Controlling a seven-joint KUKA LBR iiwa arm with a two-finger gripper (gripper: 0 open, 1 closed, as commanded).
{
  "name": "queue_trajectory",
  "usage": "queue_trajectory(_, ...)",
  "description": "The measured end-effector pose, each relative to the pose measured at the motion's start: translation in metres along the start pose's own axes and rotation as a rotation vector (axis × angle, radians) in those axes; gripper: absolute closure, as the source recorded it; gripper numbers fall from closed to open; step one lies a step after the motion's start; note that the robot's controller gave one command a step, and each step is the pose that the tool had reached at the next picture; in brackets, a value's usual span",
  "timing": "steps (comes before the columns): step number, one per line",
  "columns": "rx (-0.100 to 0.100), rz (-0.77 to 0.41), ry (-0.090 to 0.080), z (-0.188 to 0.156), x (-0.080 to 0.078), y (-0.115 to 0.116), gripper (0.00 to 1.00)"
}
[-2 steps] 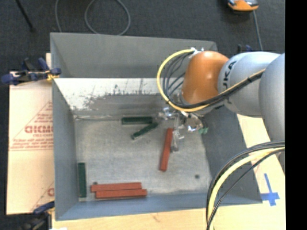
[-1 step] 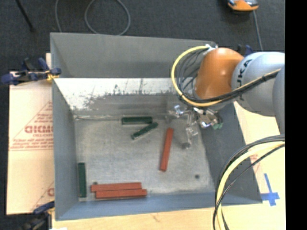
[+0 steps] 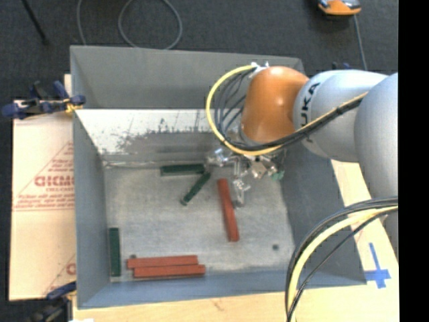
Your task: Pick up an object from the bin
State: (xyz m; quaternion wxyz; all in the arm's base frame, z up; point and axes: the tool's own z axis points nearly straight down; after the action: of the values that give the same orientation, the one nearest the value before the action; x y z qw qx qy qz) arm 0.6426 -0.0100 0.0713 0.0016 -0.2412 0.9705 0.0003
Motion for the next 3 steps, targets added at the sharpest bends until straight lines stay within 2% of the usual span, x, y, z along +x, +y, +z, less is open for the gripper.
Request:
queue_trajectory(1,0.001,0.004,0.000,0.000,0.001,-0.003,1.00)
queue_trajectory(2,0.001,0.004,0.000,0.000,0.001,-0.003,0.00)
queue_trajectory(3,-0.001,-0.042,-0.005,-0.001,-0.051,0.077,0.00)
